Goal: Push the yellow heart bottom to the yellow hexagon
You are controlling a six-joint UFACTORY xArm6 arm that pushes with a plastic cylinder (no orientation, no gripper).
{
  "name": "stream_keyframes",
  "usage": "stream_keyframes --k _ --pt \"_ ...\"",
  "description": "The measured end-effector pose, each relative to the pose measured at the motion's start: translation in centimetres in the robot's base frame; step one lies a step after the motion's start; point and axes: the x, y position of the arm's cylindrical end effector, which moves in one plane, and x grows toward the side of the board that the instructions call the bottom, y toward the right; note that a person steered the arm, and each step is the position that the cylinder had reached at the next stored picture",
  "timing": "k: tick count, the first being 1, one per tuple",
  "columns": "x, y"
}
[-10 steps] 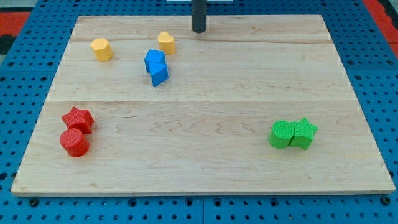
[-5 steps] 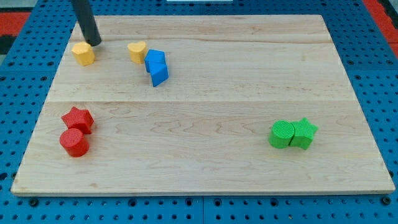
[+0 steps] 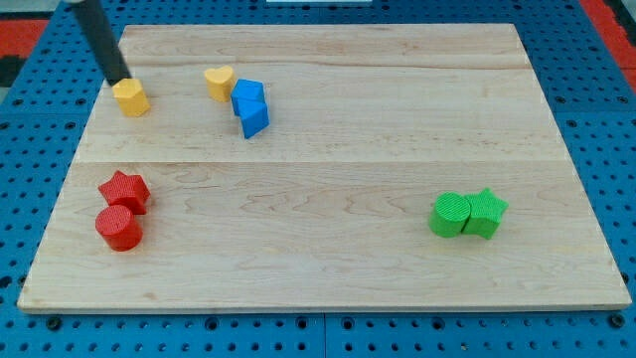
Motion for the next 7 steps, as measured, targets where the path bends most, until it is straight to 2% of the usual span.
stream_keyframes --k 1,2,3,5,7 --pt "-3.8 7.9" --pt "-2.9 13.6" --pt "-0.4 16.2" --pt "2.5 6.5" --pt "2.5 8.3"
